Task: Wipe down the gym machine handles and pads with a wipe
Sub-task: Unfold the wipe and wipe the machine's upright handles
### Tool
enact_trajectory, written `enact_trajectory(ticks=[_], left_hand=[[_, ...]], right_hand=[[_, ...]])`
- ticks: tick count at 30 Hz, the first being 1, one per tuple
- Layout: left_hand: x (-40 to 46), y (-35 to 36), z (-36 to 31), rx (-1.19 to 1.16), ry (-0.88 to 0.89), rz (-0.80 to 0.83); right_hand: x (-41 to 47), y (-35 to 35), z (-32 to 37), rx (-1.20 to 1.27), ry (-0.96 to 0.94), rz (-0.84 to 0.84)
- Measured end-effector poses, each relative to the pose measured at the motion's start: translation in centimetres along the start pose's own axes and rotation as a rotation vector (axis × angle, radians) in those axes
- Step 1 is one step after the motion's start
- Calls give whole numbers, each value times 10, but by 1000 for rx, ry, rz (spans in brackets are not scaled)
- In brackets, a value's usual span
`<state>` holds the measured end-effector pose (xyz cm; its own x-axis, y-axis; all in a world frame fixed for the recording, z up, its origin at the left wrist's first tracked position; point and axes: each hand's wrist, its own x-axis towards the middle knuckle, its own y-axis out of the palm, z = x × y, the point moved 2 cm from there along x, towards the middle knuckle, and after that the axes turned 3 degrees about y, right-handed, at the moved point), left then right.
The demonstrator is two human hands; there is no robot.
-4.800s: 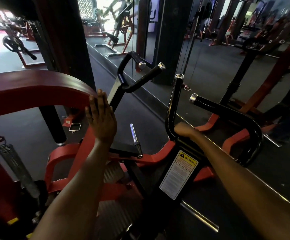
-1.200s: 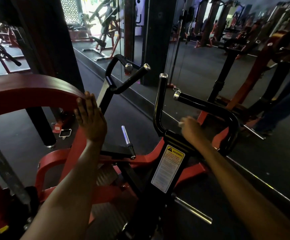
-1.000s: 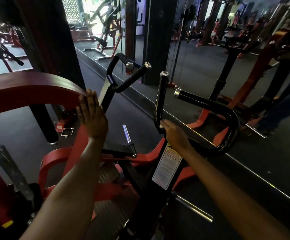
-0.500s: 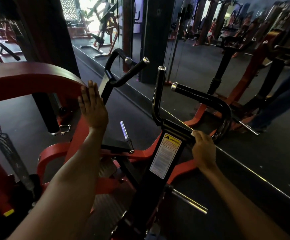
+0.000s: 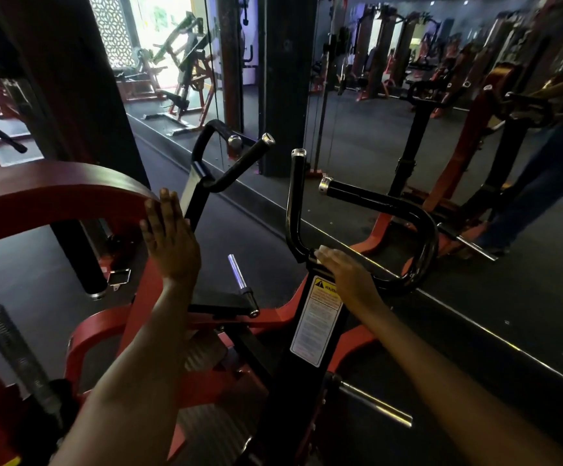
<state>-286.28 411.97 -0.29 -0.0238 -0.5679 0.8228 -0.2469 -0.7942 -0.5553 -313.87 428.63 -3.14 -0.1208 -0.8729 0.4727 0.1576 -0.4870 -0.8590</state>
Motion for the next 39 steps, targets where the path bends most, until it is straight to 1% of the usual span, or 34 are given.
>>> enact_trajectory(ticks=[2,4,6,9,11,13,15,21,23,24,27,29,31,33,36,39], left_hand=[[0,-1,0,-35,-6,23],[0,-3,-1,-49,-13,45],[1,-7,-3,-57,-23,71],[1,-11,-9,-41,-49,102],[-1,-14,-11,-48,-69,130],[-2,-17,-11,-41,-75,175],[-1,-19,-10,-34,-71,224],[-4,-31,-19,-35,-65,351],[-6,-39,-25,-50,-55,364],[-9,-43,-29,-96,-37,381],[-20,-58,-34,-247,71,416],[-26,-67,-31,-247,104,482],[-32,-74,-26,-203,54,548],[-37,-86,-19,-177,-44,586],[-42,-105,-15,-124,-154,598],[-49,-128,-12,-77,-214,592]], right_hand=[[-25,-6,-17,-44,-7,-60],[-45,-13,-27,-66,-7,-83],[-55,-18,-31,-31,44,-82],[-48,-31,-18,131,182,-90],[-33,-39,-3,266,226,-97],[-12,-41,13,344,240,-69],[9,-35,25,316,239,-25],[50,-23,53,87,243,156],[57,-19,61,82,254,194],[58,-17,64,103,262,205],[65,-13,75,183,246,188],[69,-13,83,223,226,181],[72,-14,93,243,184,196],[73,-15,104,244,131,207],[74,-14,116,256,39,161],[70,-16,127,248,-40,149]])
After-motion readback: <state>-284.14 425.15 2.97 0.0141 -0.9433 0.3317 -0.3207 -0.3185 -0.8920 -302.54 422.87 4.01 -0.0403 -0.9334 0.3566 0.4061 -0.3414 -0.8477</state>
